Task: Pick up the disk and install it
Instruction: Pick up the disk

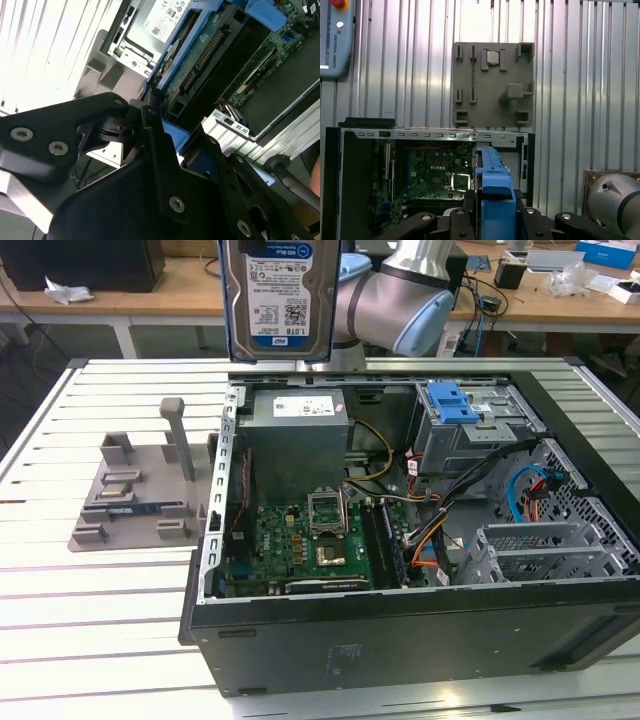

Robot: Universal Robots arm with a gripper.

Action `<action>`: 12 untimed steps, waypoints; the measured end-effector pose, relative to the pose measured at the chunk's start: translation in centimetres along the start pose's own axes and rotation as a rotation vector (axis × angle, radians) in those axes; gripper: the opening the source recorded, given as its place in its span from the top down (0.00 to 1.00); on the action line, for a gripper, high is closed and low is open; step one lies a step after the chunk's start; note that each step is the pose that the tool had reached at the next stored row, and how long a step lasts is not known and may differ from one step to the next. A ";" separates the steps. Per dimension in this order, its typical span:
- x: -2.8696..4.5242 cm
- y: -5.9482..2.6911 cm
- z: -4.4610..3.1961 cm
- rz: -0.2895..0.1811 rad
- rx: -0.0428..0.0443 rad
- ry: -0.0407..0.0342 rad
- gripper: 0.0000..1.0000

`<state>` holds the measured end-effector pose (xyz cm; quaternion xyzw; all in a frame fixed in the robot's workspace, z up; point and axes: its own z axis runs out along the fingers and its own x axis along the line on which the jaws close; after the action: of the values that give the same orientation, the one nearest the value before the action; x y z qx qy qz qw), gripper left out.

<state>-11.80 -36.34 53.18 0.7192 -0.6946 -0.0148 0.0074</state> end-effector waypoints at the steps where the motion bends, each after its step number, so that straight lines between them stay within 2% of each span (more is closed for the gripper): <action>1: 0.15 -0.05 0.00 0.000 -0.0002 0.0001 0.63; 12: 2.11 -0.96 0.03 0.000 -0.0019 0.0001 0.63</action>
<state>-10.77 -38.41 53.10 0.7191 -0.6947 -0.0154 0.0081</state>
